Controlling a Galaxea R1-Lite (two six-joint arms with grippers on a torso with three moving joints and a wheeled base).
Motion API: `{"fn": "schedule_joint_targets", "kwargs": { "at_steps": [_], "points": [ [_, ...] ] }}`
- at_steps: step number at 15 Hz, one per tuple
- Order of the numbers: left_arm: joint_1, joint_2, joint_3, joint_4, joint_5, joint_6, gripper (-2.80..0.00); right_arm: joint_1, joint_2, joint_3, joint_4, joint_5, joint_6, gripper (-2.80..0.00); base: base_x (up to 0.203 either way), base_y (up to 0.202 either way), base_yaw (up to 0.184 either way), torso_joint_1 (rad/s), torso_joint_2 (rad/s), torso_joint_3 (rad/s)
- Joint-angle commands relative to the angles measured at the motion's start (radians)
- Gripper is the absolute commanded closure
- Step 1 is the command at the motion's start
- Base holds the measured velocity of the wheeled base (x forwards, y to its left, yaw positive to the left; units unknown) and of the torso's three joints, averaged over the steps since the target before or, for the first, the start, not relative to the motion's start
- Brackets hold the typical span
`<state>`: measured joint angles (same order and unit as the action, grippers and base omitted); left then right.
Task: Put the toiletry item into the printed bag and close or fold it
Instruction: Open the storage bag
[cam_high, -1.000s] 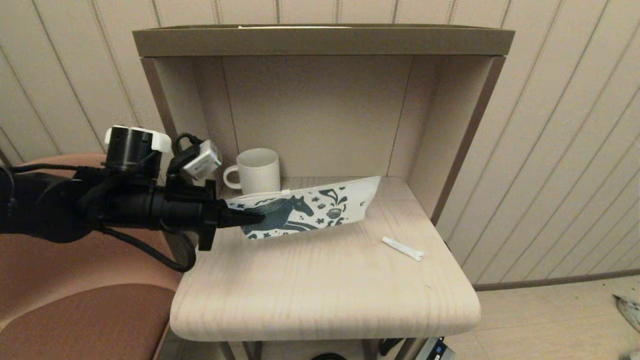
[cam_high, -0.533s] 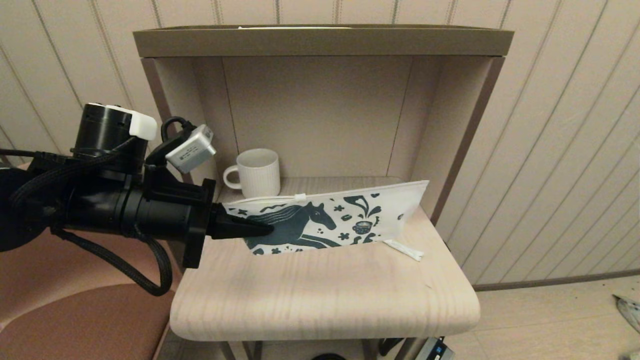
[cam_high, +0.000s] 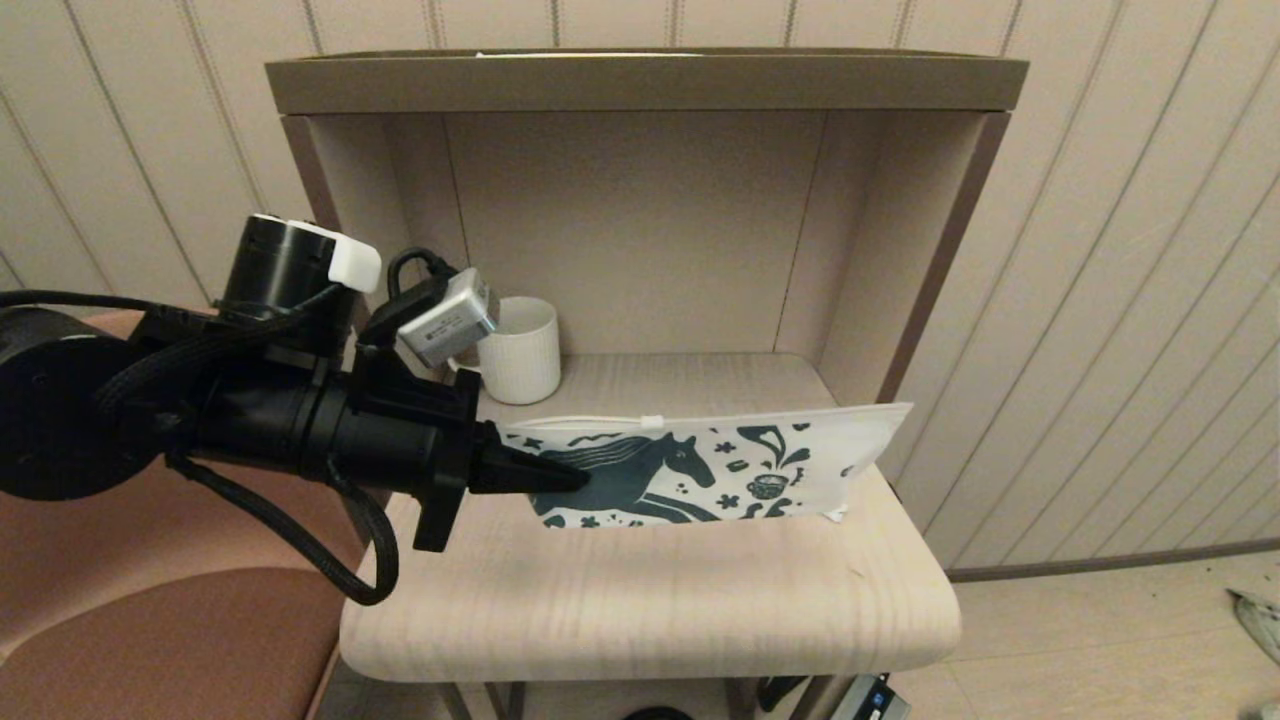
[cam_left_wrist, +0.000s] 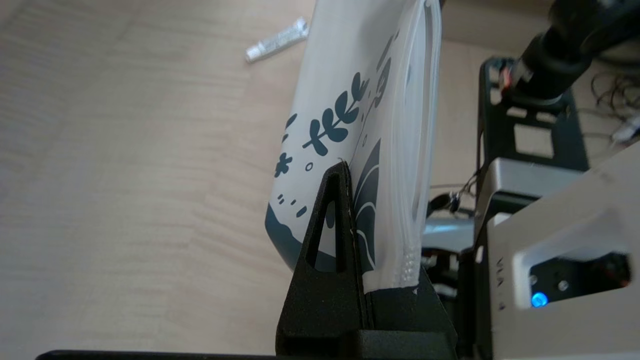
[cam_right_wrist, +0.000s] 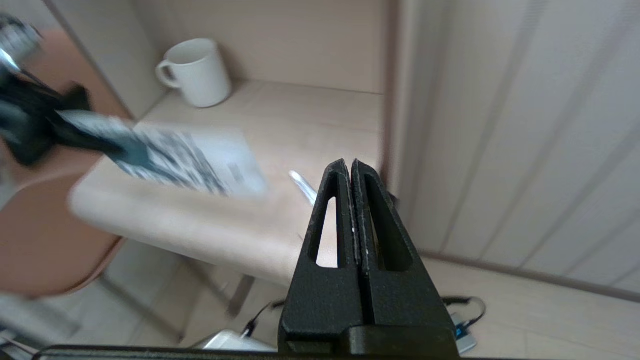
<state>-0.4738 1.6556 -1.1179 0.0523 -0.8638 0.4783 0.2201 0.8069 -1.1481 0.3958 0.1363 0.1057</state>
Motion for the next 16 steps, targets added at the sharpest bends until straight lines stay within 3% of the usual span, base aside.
{"fn": "schedule_joint_targets", "kwargs": {
  "at_steps": [1, 3, 5, 7, 8, 9, 11, 14, 16],
  "points": [
    [-0.003, 0.038, 0.006, 0.000, -0.004, 0.026, 0.00, 0.055, 0.322, -0.281, 0.146, 0.019, -0.007, 0.00, 0.000, 0.000, 0.000, 0.000, 0.00, 0.000],
    [-0.003, 0.052, 0.010, 0.001, -0.010, 0.073, 0.00, 0.106, 0.487, -0.523, 0.378, 0.045, -0.060, 0.00, 0.000, 0.000, 0.000, 0.000, 0.00, 0.000],
    [-0.003, 0.058, 0.010, 0.003, -0.019, 0.075, 0.00, 0.118, 0.635, -0.713, 0.581, 0.054, -0.146, 0.00, 0.000, 0.000, 0.000, 0.000, 0.00, 0.000],
    [-0.003, 0.064, 0.013, 0.005, -0.056, 0.074, 0.00, 0.146, 0.706, -0.759, 0.700, -0.008, -0.285, 0.00, 0.000, 0.000, 0.000, 0.000, 0.00, 0.000],
    [-0.003, 0.074, 0.010, 0.004, -0.057, 0.075, 0.00, 0.185, 0.737, -0.752, 0.736, -0.036, -0.310, 0.00, 0.000, 0.000, 0.000, 0.000, 0.00, 0.000],
    [-0.003, 0.083, 0.000, 0.003, -0.057, 0.074, 0.00, 0.206, 0.742, -0.732, 0.748, -0.024, -0.314, 0.00, 0.000, 0.000, 0.000, 0.000, 0.00, 0.000],
    [-0.003, 0.078, -0.005, -0.001, -0.056, 0.068, 0.00, 0.258, 0.722, -0.677, 0.709, 0.106, -0.320, 0.00, 0.000, 0.000, 0.000, 0.000, 0.00, 0.000],
    [-0.003, 0.063, -0.009, 0.000, -0.060, 0.067, 0.00, 0.283, 0.670, -0.551, 0.497, 0.238, -0.356, 0.00, 0.000, 0.000, 0.000, 0.000, 0.00, 0.000],
    [-0.003, 0.071, -0.009, -0.001, -0.061, 0.064, 0.00, 0.287, 0.645, -0.463, 0.401, 0.399, -0.384, 0.00, 0.000, 0.000, 0.000, 0.000, 0.00, 0.000]
  ]
}}
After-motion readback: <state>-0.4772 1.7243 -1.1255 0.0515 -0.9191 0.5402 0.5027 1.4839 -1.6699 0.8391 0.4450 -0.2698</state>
